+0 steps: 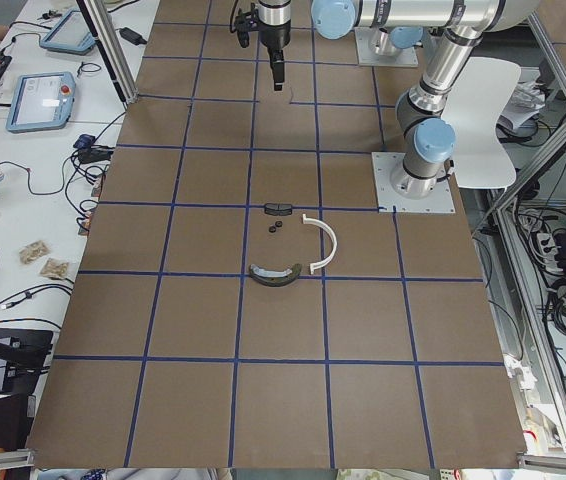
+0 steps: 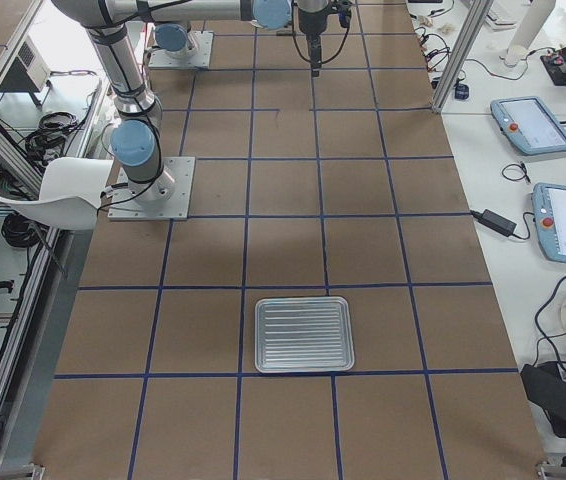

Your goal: Place bearing gear from tray to pile

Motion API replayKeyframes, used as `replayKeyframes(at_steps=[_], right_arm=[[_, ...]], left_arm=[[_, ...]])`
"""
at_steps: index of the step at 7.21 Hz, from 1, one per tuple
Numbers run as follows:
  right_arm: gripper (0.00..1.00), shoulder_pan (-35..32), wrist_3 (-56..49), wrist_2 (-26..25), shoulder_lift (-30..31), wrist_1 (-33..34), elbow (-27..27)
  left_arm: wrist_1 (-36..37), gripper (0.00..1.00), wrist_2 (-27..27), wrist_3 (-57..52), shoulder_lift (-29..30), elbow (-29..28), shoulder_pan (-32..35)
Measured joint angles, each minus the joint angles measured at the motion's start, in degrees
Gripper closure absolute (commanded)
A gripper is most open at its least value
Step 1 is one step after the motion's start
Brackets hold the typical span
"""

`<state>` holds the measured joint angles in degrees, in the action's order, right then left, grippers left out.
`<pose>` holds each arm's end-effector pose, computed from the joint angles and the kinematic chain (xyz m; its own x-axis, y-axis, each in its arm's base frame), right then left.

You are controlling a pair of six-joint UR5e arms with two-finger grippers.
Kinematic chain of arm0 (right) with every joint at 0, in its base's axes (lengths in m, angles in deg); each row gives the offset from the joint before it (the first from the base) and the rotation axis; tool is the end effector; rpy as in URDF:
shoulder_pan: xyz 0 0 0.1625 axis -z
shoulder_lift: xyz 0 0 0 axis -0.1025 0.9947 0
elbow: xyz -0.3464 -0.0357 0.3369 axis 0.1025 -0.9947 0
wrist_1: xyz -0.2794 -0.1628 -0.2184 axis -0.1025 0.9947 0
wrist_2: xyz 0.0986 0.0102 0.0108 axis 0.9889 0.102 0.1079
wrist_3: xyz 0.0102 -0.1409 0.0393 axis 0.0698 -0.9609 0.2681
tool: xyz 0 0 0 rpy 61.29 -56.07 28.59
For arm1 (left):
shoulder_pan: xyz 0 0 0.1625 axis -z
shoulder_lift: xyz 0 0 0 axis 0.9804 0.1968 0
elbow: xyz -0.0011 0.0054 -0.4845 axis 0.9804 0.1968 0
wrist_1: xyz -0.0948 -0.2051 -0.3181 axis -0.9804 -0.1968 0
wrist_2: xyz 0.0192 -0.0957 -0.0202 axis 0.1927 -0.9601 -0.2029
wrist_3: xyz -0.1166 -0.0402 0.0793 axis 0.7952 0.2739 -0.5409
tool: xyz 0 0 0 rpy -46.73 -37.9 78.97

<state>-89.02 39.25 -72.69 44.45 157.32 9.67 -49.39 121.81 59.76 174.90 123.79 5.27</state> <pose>0.1792 -0.4799 0.5000 -0.9983 -0.0489 -0.0330 -0.0453 0.9938 -0.1015 -0.0915 -0.4415 0.5067 -0.9878 -0.1527 0.0301 -0.1528 0.9882 -0.0023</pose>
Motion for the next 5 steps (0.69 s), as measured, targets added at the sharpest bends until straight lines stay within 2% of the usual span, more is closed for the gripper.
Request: replayKeyframes(at_steps=[2,5], right_arm=[[0.0,-0.01,0.0,0.0,0.0,-0.02,0.0],[0.0,0.01,0.0,0.0,0.0,-0.1,0.0]], left_arm=[[1.32,0.0,-0.25,0.12,-0.05,-0.5,0.74],[2.07,0.0,4.15,0.39,0.15,-0.85,5.5]])
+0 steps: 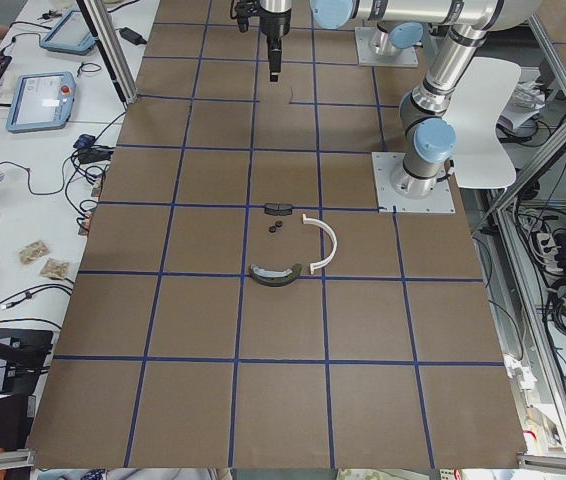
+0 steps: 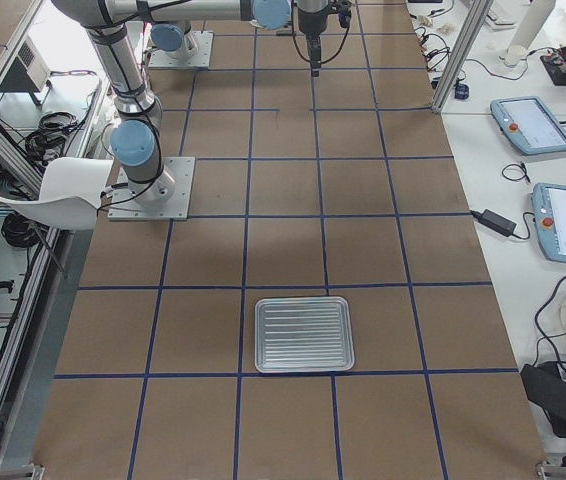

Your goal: Place bearing gear from tray to pile

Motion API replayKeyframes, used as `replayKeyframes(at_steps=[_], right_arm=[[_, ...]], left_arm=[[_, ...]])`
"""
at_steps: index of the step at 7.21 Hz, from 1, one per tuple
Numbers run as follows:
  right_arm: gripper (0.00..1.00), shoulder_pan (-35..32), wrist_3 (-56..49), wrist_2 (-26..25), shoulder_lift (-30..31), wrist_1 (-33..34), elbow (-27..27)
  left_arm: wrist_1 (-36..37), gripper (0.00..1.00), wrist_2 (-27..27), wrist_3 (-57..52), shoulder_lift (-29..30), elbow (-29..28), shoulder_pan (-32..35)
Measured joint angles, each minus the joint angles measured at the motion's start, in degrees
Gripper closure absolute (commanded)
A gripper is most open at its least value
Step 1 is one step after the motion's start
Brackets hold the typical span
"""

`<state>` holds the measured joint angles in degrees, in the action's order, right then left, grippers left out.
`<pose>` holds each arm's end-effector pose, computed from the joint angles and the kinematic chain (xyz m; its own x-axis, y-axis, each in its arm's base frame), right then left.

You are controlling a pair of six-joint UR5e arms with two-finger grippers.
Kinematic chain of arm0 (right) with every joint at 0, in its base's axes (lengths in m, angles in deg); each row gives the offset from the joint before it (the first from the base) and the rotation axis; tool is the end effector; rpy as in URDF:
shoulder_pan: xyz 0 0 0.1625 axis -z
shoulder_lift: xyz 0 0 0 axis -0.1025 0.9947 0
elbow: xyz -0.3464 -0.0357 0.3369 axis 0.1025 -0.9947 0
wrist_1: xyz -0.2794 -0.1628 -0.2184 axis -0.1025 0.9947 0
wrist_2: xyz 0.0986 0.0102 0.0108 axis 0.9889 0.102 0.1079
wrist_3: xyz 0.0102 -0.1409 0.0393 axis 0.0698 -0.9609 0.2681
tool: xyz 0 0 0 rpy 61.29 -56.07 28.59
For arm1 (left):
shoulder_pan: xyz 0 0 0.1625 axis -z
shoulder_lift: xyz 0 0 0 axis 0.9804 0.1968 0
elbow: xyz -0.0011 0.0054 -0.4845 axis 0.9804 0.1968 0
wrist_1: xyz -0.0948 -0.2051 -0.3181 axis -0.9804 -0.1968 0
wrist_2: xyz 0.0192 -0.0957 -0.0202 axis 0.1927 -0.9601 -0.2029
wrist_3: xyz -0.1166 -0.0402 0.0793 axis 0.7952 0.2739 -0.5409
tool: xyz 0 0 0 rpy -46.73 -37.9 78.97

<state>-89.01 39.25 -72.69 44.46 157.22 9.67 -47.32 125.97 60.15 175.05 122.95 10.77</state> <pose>0.1791 -0.4796 0.4998 -0.9983 -0.0487 -0.0329 -0.0452 0.9940 -0.1000 -0.1227 -0.4386 0.5163 -0.9970 -0.0664 -0.0397 -0.0642 0.9965 -0.0541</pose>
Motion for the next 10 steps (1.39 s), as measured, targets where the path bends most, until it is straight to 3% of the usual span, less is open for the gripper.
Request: replayKeyframes(at_steps=[10], right_arm=[[0.0,0.05,0.02,0.0,0.0,0.0,-0.03]], left_arm=[[-0.35,0.0,-1.89,-0.37,2.83,-4.84,0.69]])
